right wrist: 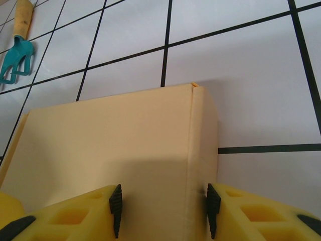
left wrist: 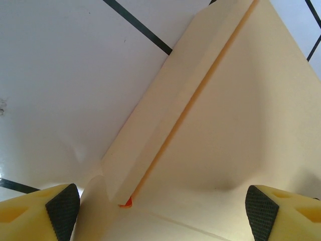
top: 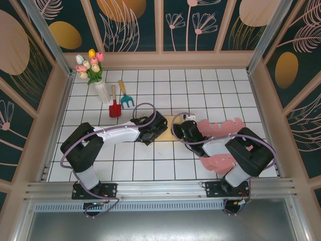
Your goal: Fold the paper box
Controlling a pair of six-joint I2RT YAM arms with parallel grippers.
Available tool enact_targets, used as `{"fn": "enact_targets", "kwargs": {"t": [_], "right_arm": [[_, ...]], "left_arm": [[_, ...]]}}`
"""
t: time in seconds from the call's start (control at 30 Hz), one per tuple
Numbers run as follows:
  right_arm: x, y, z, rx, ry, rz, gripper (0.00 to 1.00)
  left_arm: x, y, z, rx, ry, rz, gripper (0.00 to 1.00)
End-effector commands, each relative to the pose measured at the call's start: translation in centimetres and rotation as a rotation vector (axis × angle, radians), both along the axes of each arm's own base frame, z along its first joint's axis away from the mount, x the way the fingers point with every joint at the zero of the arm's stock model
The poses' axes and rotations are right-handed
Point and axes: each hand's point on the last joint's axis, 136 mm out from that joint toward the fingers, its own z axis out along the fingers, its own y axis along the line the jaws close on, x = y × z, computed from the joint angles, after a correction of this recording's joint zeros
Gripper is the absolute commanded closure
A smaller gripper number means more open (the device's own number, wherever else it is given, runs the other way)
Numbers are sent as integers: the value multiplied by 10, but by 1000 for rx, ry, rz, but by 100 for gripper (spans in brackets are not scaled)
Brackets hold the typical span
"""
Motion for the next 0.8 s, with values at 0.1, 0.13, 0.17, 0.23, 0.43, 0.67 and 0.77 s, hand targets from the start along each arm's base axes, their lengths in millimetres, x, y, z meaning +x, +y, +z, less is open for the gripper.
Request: {"fn": "enact_targets", "kwargs": {"t": [0.1, 0.13, 0.17, 0.23, 0.43, 0.67, 0.77], "right_arm": [[-22, -12, -33, -65, 101, 12, 51], [-22, -11, -32, -65, 101, 13, 51], [-22, -11, -33, -67, 102, 15, 51], [-22, -12, -33, -65, 103, 13, 51], [-23, -12, -33, -65, 103, 13, 52], [-24, -11, -33, -66, 105, 20, 53], [-24, -12, -34, -66, 106, 20, 54]], "left_arm": [[1, 5, -4, 38, 1, 29, 15], [1, 5, -4, 39, 1, 32, 16], [1, 6, -5, 42, 0, 31, 16], [1, 6, -6, 43, 2, 31, 17], [1, 8, -9, 58, 2, 37, 17], [0, 12, -15, 65, 14, 56, 20], [0, 12, -13, 52, 9, 69, 20]]}}
